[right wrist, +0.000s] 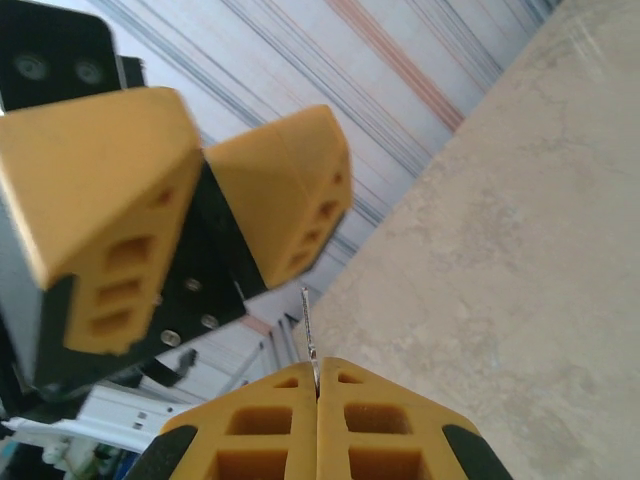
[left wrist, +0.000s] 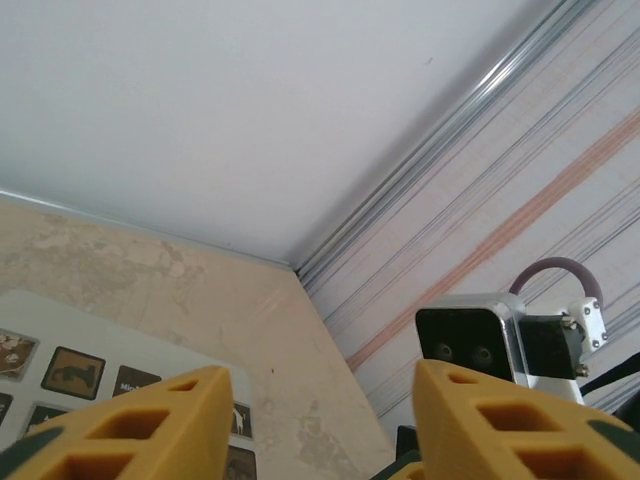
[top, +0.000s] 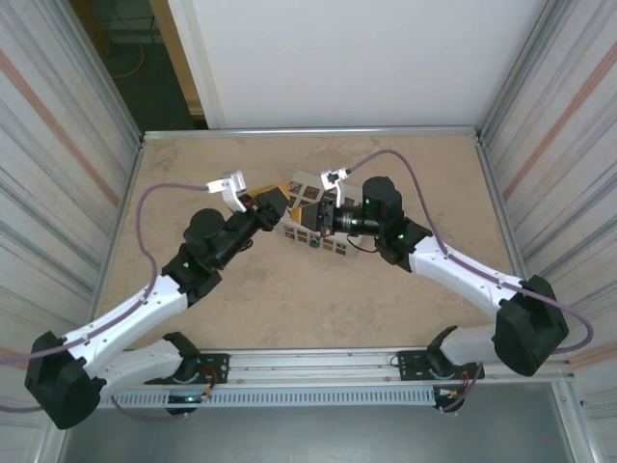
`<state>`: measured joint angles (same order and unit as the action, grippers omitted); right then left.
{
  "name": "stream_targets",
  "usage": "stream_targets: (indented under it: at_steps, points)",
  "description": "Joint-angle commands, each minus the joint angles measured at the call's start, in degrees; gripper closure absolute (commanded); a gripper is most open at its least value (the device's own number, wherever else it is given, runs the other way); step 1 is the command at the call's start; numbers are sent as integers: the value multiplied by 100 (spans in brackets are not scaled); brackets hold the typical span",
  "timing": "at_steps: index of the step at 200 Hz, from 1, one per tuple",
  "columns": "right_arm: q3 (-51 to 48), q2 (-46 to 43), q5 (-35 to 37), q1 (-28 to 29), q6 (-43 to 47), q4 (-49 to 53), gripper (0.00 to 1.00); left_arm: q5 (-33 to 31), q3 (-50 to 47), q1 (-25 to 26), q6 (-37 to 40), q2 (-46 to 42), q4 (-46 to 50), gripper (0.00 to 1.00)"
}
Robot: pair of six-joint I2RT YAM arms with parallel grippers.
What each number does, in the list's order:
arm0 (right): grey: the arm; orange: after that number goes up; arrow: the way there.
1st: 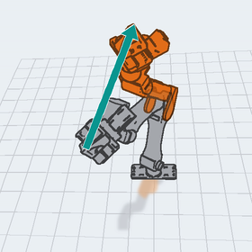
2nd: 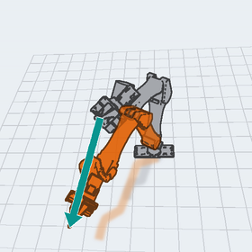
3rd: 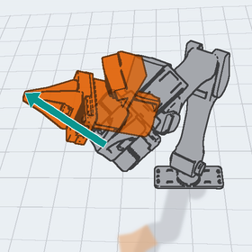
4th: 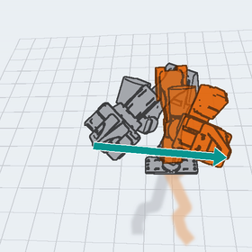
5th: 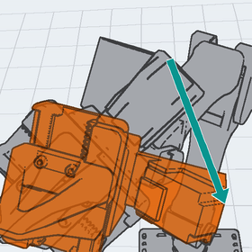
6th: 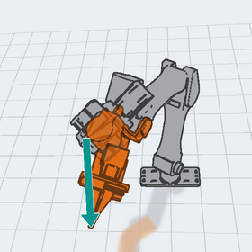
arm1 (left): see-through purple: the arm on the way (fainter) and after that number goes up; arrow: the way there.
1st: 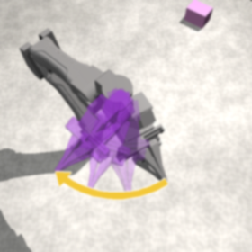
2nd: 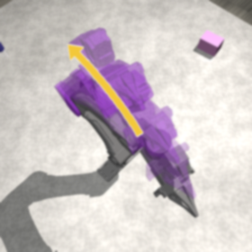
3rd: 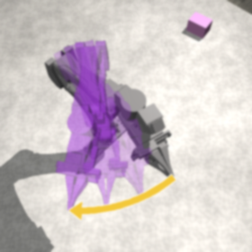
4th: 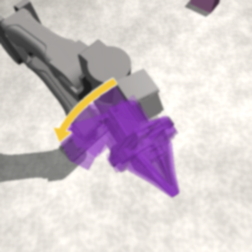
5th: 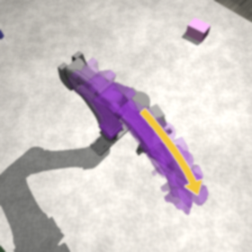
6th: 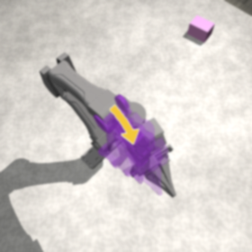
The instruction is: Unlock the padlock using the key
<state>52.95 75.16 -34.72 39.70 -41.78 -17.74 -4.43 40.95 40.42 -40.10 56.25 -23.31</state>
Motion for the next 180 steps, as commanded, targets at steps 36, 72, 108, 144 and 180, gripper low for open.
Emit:
stream_targets:
  at_steps: [36, 72, 108, 144, 180]
  points:
    - [119, -484, 290, -586, 891, 1599, 100, -376, -12, -47, 1197, -990, 2106, 38]
    - [-355, -410, -158, -1324, 608, 1188, 100, -523, -531, -51, 1261, -1326, 2743, 33]
    - [-715, 3, -661, -1877, 105, 455, 100, -529, -1102, -49, 1016, -1345, 2844, 30]
    - [-707, 610, -851, -2050, 26, 215, 100, -508, -1463, -48, 820, -1050, 2583, 25]
    - [-593, 1281, -1007, -2133, -175, -290, 100, -325, -1589, -52, 761, -614, 2293, 23]
